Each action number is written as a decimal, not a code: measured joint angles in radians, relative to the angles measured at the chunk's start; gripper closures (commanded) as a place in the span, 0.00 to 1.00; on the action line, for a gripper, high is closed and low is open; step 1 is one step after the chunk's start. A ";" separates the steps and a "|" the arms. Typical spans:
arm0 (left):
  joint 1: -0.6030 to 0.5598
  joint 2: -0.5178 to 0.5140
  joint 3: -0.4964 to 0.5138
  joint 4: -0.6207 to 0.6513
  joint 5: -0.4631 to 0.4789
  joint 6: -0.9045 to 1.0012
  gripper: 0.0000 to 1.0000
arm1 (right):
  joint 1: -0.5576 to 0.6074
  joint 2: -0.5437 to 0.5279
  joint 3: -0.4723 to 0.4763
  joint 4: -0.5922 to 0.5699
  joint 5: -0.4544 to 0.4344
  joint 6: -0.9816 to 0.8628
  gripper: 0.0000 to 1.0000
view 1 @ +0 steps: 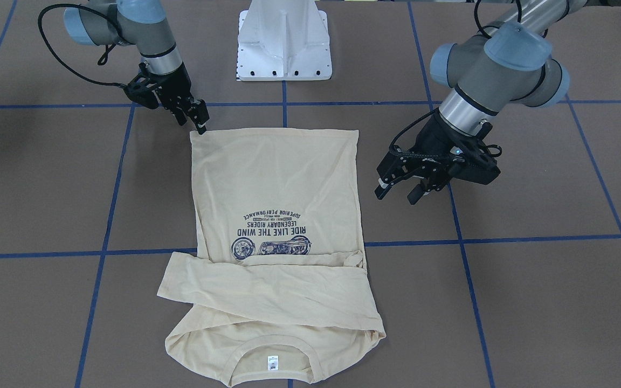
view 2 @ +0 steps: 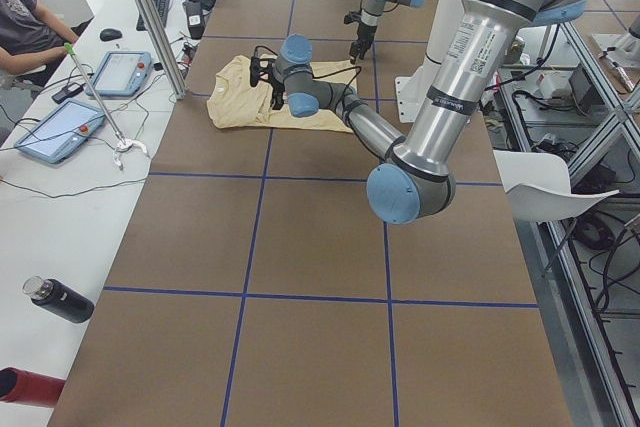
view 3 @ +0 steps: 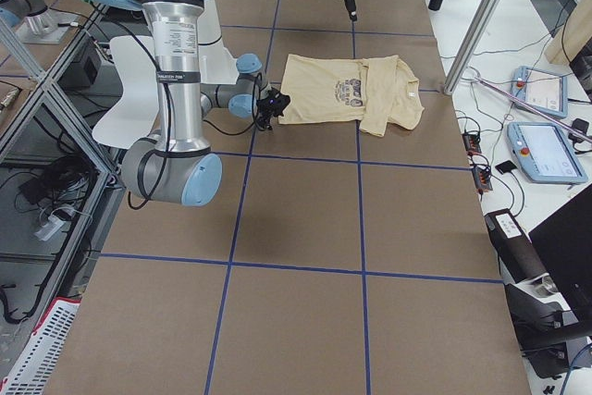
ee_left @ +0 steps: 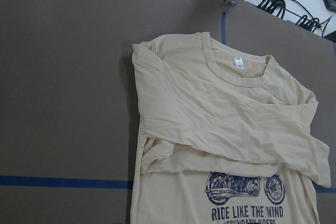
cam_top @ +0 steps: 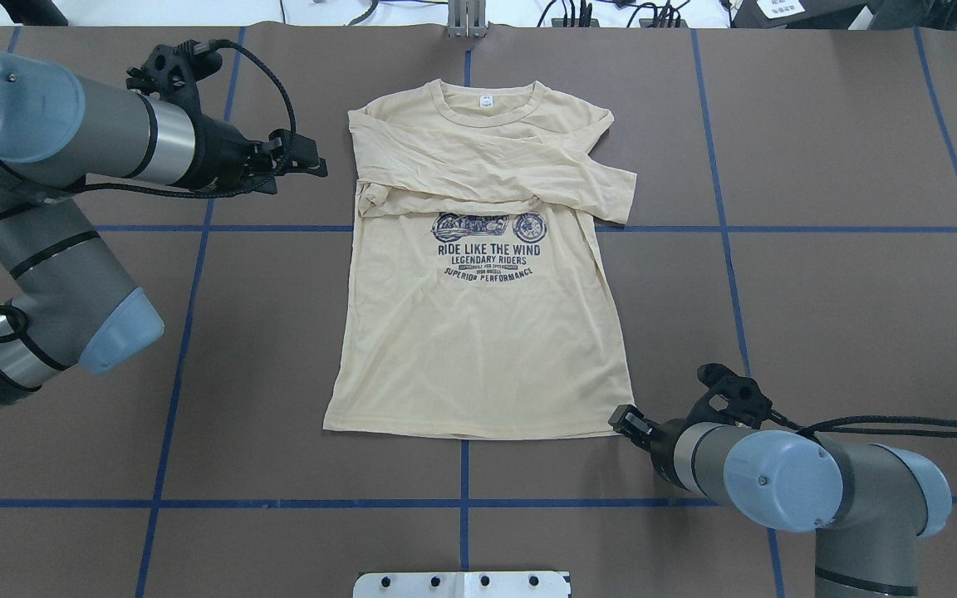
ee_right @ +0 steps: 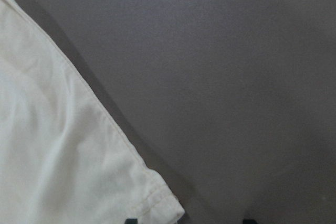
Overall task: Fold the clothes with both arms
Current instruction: 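Grasp the two hem corners nearest the robot with both grippers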
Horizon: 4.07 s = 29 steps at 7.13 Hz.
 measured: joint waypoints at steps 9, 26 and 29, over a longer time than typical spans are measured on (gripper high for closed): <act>0.025 0.033 -0.018 0.006 0.027 -0.097 0.13 | 0.039 -0.028 0.059 -0.001 0.001 0.000 1.00; 0.555 0.192 -0.182 0.124 0.345 -0.429 1.00 | -0.008 -0.111 0.124 0.000 0.010 0.003 1.00; 0.547 0.269 -0.298 0.124 0.347 -0.430 1.00 | -0.009 -0.111 0.141 0.001 0.010 0.003 1.00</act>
